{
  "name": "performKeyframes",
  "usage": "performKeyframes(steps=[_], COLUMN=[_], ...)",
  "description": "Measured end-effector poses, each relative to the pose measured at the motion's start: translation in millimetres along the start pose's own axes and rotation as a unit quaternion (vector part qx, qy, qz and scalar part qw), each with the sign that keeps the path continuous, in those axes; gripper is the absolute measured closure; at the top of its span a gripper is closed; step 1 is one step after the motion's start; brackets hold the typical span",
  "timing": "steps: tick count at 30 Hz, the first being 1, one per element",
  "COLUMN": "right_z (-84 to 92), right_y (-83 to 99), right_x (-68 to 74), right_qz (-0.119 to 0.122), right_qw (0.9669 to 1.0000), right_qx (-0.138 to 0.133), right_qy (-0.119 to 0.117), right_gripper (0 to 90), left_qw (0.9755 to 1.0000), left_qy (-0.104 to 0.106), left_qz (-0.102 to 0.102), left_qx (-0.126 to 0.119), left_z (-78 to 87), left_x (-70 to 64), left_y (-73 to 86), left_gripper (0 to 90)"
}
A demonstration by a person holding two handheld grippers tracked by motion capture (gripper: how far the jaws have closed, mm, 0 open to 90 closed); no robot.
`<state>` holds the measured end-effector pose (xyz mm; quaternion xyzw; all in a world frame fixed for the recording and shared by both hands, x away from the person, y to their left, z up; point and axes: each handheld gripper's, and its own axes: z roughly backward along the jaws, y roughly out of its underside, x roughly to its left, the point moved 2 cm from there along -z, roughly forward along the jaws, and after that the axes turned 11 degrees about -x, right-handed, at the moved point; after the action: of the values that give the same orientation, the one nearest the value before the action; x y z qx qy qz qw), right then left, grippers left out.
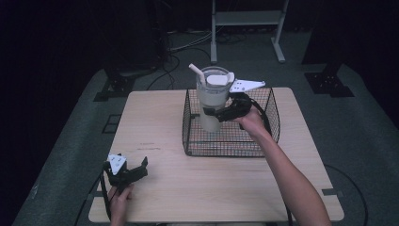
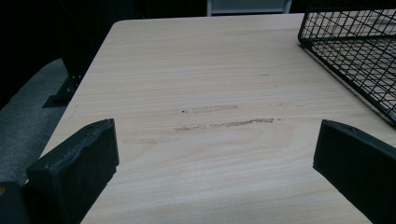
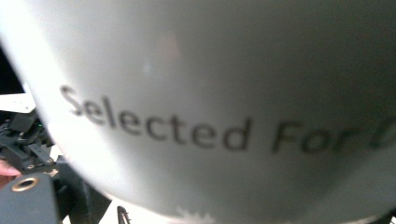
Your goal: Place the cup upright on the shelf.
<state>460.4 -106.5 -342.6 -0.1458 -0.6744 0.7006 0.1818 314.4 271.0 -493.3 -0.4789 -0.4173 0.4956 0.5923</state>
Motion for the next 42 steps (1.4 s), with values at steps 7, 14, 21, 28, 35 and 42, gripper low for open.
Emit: performKeyframes(steps=[7,14,21,28,35,42], right_z=[-9.7,-19.8,-28.6,-33.3,-37.8,-42.1], right_y=[12.5,27.8,44.3,55.5,66.3,73.1], right_x=[-10.5,-20.8,-30.7,-37.9,-44.0,-46.0], right_qz=[-0.005,-0.008,-0.014,-0.019,-0.023,-0.030], right_qw=[0.9999,0.9998,0.9992,0.9988,0.9981,0.9979], right_qx=[0.009,0.019,0.036,0.044,0.056,0.057], right_qy=[0.006,0.009,0.011,0.012,0.012,0.009], right_gripper=[8.2,8.2,8.2,8.2,8.2,8.2], left_qw=[1.0000,1.0000,1.0000,1.0000,1.0000,1.0000], left_qy=[0.000,0.000,0.000,0.000,-0.001,-0.001], left_qz=[0.000,-0.002,-0.003,-0.001,0.000,0.001], left_qx=[0.000,-0.001,0.000,-0.001,-0.002,-0.002], left_z=[0.0,0.1,-0.1,0.0,0.0,0.2], left_x=[-0.1,0.1,0.0,0.3,0.3,0.6], left_y=[0.0,-0.1,-0.1,-0.1,-0.1,-0.1], left_gripper=[0.0,0.0,0.0,0.0,0.0,0.0])
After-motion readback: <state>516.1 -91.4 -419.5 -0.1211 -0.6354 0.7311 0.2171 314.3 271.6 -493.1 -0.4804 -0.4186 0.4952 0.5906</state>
